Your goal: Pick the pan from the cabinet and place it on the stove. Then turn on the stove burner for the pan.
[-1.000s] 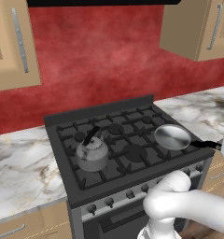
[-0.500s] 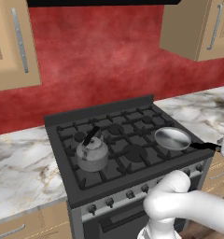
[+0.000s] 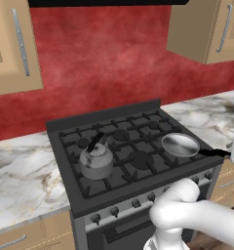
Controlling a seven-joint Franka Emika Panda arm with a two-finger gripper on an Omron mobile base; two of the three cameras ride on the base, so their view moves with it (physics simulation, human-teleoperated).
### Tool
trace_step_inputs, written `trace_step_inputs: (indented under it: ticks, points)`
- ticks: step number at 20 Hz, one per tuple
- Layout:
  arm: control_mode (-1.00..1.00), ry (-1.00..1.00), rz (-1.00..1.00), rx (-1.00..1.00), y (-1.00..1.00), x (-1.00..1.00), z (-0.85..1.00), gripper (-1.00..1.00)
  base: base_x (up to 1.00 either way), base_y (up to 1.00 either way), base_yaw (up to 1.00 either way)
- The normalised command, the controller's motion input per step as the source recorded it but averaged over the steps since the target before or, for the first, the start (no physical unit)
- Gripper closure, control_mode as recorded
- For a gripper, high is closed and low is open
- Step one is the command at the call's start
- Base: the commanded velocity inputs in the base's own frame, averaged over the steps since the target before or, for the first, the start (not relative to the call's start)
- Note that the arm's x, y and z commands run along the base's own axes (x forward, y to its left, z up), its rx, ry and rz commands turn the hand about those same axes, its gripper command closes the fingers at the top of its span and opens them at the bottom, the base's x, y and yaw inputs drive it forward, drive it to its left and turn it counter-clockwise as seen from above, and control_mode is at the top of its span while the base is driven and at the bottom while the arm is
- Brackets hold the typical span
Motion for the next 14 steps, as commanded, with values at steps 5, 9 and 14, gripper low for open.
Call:
trace_step_inputs:
  ticks: [5,9,14]
  points:
    - [-1.0,0.0,0.0,0.0,0.35,-0.5,0.16,-1.0,0.0,0.0,0.0]
    - [-1.0,-0.04,0.0,0.0,0.33,-0.63,0.25,-1.0,0.0,0.0,0.0]
    - [-1.0,-0.14,0.0,-0.01,0.15,-0.71,0.29,-1.0,0.0,0.0,0.0]
